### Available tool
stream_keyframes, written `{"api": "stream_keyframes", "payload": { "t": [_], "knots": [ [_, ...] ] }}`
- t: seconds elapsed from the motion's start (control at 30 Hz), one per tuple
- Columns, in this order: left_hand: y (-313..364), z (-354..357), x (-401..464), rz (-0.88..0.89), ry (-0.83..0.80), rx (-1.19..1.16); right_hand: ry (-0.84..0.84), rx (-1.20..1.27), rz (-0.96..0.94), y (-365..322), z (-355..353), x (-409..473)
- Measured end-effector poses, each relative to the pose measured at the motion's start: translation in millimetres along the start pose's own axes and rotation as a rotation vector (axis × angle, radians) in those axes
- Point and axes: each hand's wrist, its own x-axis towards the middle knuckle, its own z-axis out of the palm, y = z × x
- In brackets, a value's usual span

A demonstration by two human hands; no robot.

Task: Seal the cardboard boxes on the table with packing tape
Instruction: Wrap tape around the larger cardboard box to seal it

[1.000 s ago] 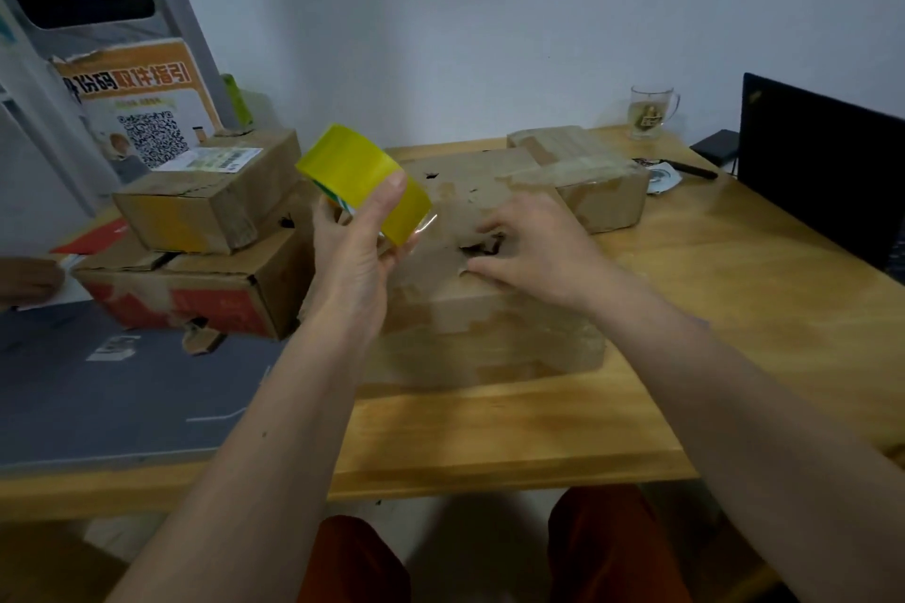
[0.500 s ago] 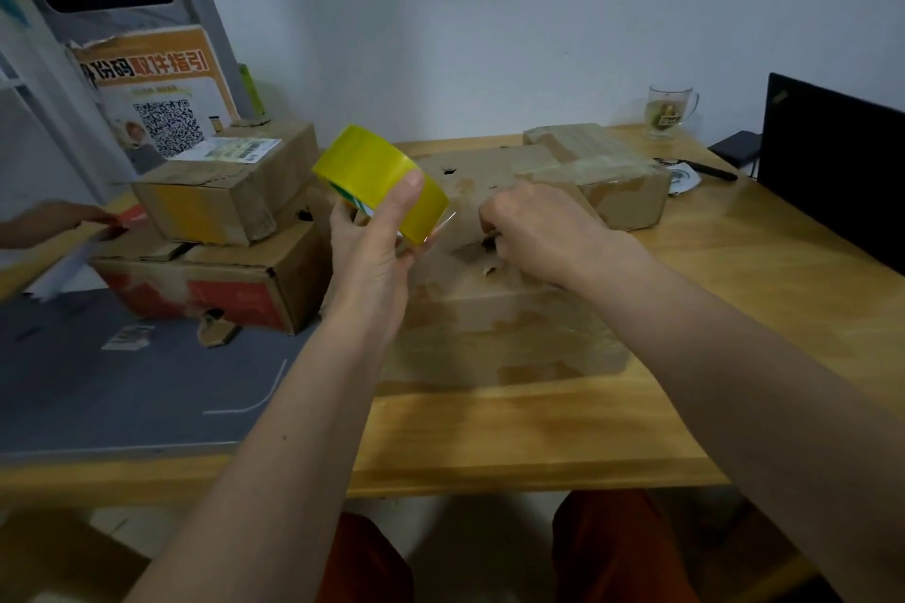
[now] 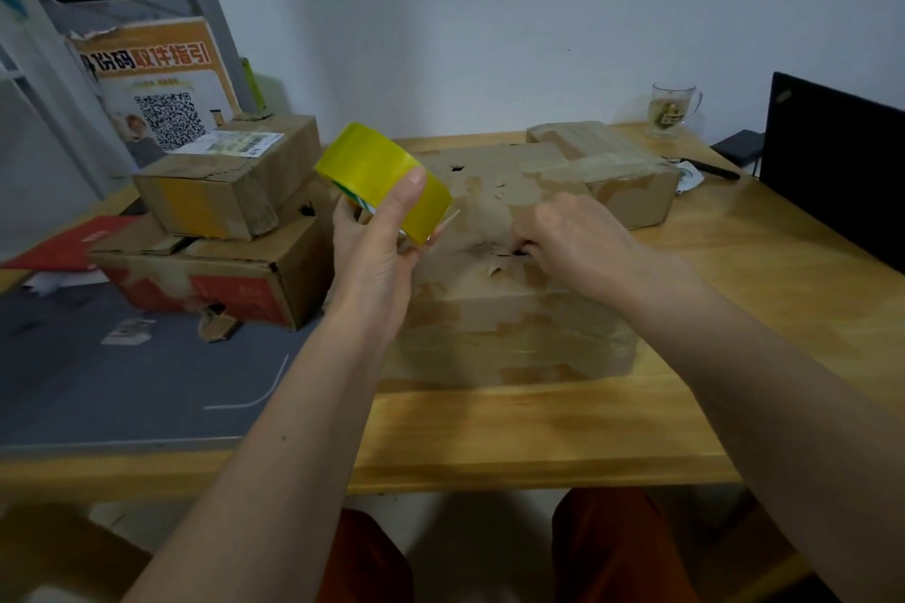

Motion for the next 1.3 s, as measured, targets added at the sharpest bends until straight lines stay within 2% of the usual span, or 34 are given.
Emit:
{"api": "stream_keyframes", "payload": {
  "t": [0.13, 0.23, 0.4, 0.43, 0.5, 0.57, 0.6, 0.7, 0.8, 0.93, 1.0, 1.1, 1.17, 1.23, 1.3],
  "knots": [
    [-1.1, -2.5, 0.8, -0.002, -0.022, -0.006, -0.038, 0.06, 0.041, -1.0, 0.2, -11.8],
    [-2.1, -2.6, 2.3, -0.002, -0.023, 0.009, 0.02, 0.195, 0.105, -2.3, -2.1, -11.4],
    [-1.6, -4.3, 3.1, -0.039, -0.047, -0.007, -0.093, 0.278, 0.13, -9.0, 1.1, -19.2],
    [0.2, -5.2, 3.2, -0.069, -0.065, -0.002, -0.062, 0.329, 0.15, -7.1, -2.4, -16.7],
    [7.0, -5.2, 2.9, -0.157, -0.146, -0.009, 0.069, 0.633, 0.222, -2.9, -12.2, -10.2],
    [16.4, -0.8, 1.9, -0.242, -0.317, 0.02, 0.136, 1.015, 0.257, 0.6, -24.6, -2.9],
    [20.6, 3.1, 0.2, -0.271, -0.416, 0.063, 0.127, 1.131, 0.242, 2.0, -28.6, 1.4],
    [31.2, 18.2, -4.0, -0.351, -0.609, 0.243, 0.179, 1.228, 0.221, -0.3, -35.7, 15.4],
    [39.5, 27.9, -1.9, -0.46, -0.657, 0.177, 0.438, 1.305, 0.278, -0.5, -43.1, 21.7],
    [35.3, 20.0, -1.2, -0.696, -0.538, -0.233, 0.634, 1.343, 0.253, 5.6, -50.0, 19.9],
    [28.4, 16.7, -4.5, -0.751, -0.512, -0.322, 0.662, 1.276, 0.257, 2.6, -50.1, 17.9],
    [21.2, 13.3, -8.2, -0.72, -0.51, -0.24, 0.681, 1.212, 0.273, -2.6, -50.1, 14.1],
    [21.9, 12.7, -8.9, -0.694, -0.455, -0.167, 0.695, 1.215, 0.255, -4.6, -51.3, 11.8],
    [25.5, 14.2, -7.0, -0.684, -0.347, -0.131, 0.711, 1.158, 0.193, -8.8, -54.0, 10.4],
    [28.3, 18.2, -3.0, -0.641, -0.162, -0.149, 0.715, 1.09, 0.125, -13.5, -56.1, 11.4]
  ]
}}
